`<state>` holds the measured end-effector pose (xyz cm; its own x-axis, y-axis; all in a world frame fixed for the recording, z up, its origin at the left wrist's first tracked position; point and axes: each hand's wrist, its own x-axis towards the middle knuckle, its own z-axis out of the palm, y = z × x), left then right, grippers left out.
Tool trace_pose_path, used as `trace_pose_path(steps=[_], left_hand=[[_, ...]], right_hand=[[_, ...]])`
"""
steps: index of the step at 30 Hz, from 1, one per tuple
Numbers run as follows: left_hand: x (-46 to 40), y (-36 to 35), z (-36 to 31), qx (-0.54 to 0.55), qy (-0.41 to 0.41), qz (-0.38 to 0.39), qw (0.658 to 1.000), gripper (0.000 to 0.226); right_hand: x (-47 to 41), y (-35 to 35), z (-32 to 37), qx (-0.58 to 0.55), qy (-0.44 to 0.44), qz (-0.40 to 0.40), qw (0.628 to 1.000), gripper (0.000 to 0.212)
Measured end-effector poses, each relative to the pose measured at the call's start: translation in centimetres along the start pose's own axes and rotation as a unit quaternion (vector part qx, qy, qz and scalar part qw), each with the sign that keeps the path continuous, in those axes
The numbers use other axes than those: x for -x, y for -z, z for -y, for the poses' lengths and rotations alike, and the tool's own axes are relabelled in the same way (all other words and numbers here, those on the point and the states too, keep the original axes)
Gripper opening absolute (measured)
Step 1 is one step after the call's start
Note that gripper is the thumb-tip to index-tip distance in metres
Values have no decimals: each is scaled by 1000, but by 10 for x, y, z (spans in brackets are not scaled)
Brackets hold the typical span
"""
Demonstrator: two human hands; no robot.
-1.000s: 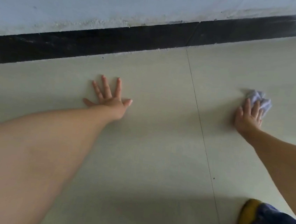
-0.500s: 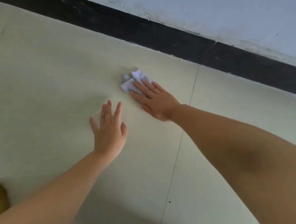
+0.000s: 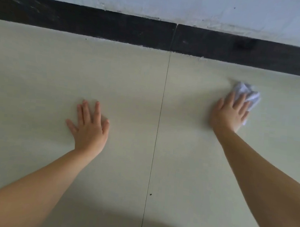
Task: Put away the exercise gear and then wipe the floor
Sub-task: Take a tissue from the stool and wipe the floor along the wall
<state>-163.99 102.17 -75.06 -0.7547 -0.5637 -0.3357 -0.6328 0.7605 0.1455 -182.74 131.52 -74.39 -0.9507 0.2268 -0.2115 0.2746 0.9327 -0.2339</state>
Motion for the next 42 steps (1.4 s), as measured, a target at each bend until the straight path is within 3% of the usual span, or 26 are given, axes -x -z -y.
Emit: trace_pose_path(steps=[2,4,7,8,9,10,13,16,19,21,23,25,27,29,31,33,35,37,40,42], left_hand=[[-1,3,0,-1,4,12,1000,60],[-3,9,3,7,9,26,1000,57],[-8,19,9,18,1,45,999,52],[-11,22,10,12,-3,57,998,53],[-12,24,12,4,-5,72,997,54],[-13,26,12,-1,-7,84,996,55],[-13,27,12,2,-6,96,995,57],[-11,24,11,1,-8,87,996,58],[-10,22,11,-7,-8,72,997,57],[-8,20,10,-20,-11,59,998,56],[-7,19,8,-24,-6,56,998,56],[-8,21,5,-20,7,62,998,55],[-9,26,1,-20,15,70,997,55],[-12,30,-1,-20,16,73,997,54],[-13,32,-1,-24,17,73,997,54],[-12,31,-2,-29,17,72,997,55],[-10,26,-4,-25,22,62,998,55],[-9,21,-7,-17,28,55,998,58],[-8,15,-9,-11,34,51,998,61],[-8,14,-11,-14,34,50,998,63]], right_hand=[[48,-31,45,22,155,40,987,56],[112,-62,86,45,310,48,948,56],[174,-75,115,115,527,143,830,58],[174,-74,110,124,576,170,790,59],[163,-73,101,114,601,165,773,58],[148,-68,89,103,599,143,781,56],[84,-44,20,93,441,52,891,61],[42,7,-85,36,146,15,989,58],[44,39,-149,-20,-130,-14,991,54],[63,27,-137,-2,-158,-24,987,55],[96,-1,-92,21,-39,-13,999,57],[144,-33,-34,48,143,23,988,60],[201,-62,16,67,329,25,942,62],[243,-71,45,100,462,97,876,60],[253,-72,42,118,548,154,814,58],[234,-67,17,109,589,147,787,52],[200,-57,-23,110,550,93,823,53],[160,-36,-69,109,425,29,898,59],[110,7,-127,25,90,-29,995,57],[96,19,-129,-41,-130,-9,991,53]])
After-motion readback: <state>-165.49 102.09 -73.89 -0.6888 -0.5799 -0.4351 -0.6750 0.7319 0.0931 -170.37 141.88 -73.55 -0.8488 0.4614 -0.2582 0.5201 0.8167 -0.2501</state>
